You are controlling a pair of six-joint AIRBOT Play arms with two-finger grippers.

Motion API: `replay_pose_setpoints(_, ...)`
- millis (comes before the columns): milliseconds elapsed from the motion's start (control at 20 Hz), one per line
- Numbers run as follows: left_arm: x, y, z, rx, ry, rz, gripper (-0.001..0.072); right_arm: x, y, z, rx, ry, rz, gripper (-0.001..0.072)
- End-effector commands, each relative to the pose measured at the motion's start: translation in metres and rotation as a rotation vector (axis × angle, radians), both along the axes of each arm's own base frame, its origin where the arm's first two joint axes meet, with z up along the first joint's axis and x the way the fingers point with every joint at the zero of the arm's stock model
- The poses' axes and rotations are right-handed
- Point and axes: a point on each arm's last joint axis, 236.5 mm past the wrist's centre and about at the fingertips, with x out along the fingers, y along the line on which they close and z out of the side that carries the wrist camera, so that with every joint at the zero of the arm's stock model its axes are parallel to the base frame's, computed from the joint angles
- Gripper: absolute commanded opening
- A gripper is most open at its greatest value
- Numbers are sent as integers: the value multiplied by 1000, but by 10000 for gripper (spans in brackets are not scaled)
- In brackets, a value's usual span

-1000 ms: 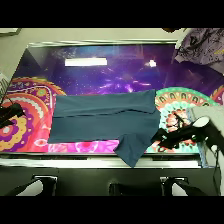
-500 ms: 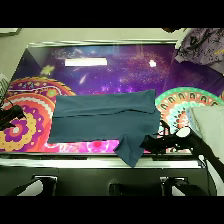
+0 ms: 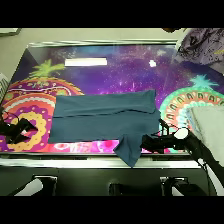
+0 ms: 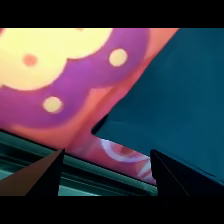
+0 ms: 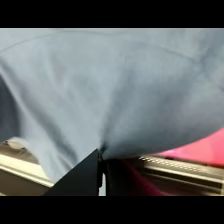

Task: Fold the clothes and pants, and hang the long-sleeved shirts on hangers.

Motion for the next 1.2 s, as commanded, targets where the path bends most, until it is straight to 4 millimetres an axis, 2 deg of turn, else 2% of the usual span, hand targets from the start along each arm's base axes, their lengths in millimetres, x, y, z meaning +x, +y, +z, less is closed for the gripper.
replay_pose_setpoints(0,0,-32,-16,-235,-115,87,600,-3,4,11,17,-5,-3,31)
replay_pose_setpoints(200,-12,-38,-39,-235,-86,115,599,-3,4,11,20,-2,-5,31)
replay_pose_setpoints(400,-11,-36,-45,-228,-84,125,599,-3,4,12,22,2,-12,31)
replay_pose_setpoints(750,-13,-42,-65,-265,-22,123,599,-7,5,12,27,13,-3,31)
replay_pose_setpoints(1000,-7,-59,-74,-244,-11,56,591,-8,6,13,29,19,1,31)
replay_pose_setpoints(1050,-7,-62,-76,-245,-6,41,427,-8,6,13,28,17,2,31)
replay_pose_setpoints(1150,-5,-64,-75,-243,-9,33,47,-2,4,15,19,-1,0,31)
